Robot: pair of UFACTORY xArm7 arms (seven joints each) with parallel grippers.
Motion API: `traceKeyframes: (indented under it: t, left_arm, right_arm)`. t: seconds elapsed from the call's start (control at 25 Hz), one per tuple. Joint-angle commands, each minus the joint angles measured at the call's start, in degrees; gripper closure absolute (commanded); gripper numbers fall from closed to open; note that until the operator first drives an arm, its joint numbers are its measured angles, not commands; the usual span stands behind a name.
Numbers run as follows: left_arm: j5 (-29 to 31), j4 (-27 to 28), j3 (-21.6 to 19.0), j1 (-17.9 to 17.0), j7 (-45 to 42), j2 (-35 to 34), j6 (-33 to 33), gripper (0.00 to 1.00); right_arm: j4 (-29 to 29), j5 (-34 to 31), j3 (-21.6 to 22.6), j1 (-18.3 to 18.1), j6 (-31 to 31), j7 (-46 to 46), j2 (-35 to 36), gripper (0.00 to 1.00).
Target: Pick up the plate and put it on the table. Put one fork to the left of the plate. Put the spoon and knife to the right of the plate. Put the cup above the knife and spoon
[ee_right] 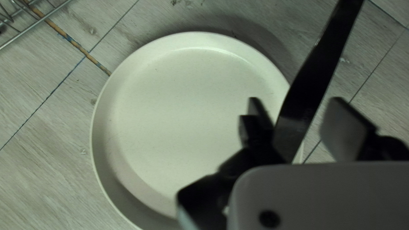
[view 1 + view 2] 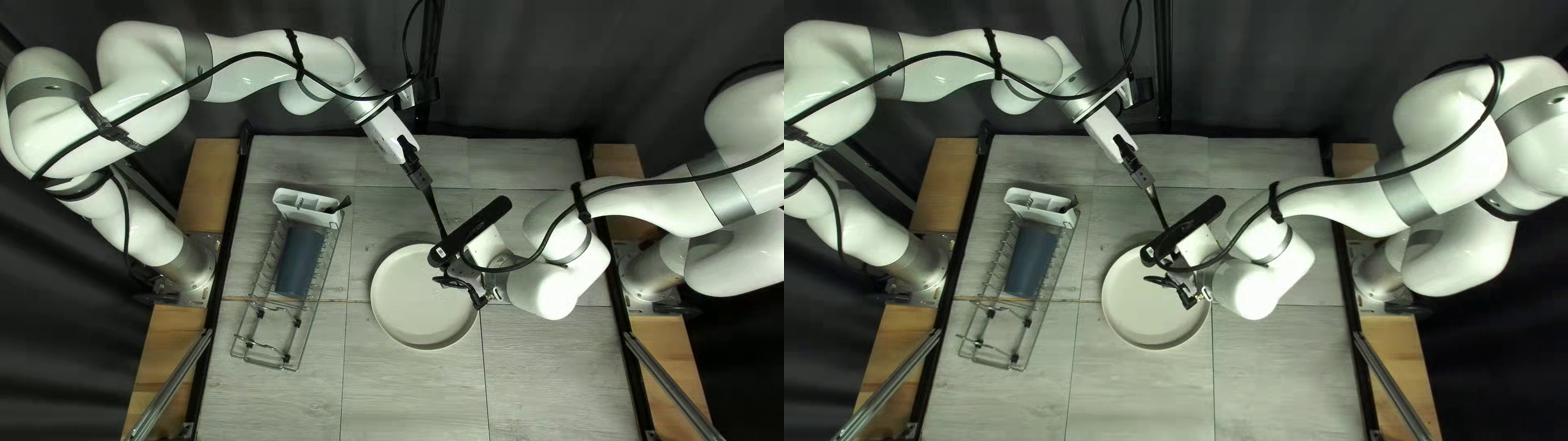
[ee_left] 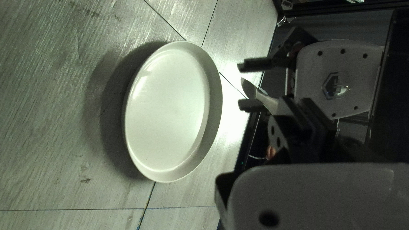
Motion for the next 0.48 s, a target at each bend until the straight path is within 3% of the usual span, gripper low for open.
traceKeyframes:
  t: [0.04,0.12,0.16,0.2,0.36,0.48]
  left_arm:
    - [0.0,0.0,0.0,0.0,0.0,0.0,0.0,1.00]
    - [0.0,0.0,0.0,0.0,0.0,0.0,0.0,1.00]
    - [0.0,0.0,0.0,0.0,0.0,0.0,0.0,0.64]
    - [0.0,0.0,0.0,0.0,0.0,0.0,0.0,0.00]
    - [0.0,0.0,0.0,0.0,0.0,0.0,0.0,0.00]
    - [0.0,0.0,0.0,0.0,0.0,0.0,0.0,0.00]
  right_arm:
    - [0.0,0.0,0.0,0.0,0.0,0.0,0.0,0.89]
    - [0.0,0.0,0.0,0.0,0.0,0.0,0.0,0.84]
    - [0.0,0.0,0.0,0.0,0.0,0.0,0.0,0.82]
    - [0.0,0.0,0.0,0.0,0.0,0.0,0.0,0.81]
    - [0.0,0.0,0.0,0.0,0.0,0.0,0.0,0.72]
    - [0.0,0.0,0.0,0.0,0.0,0.0,0.0,0.79]
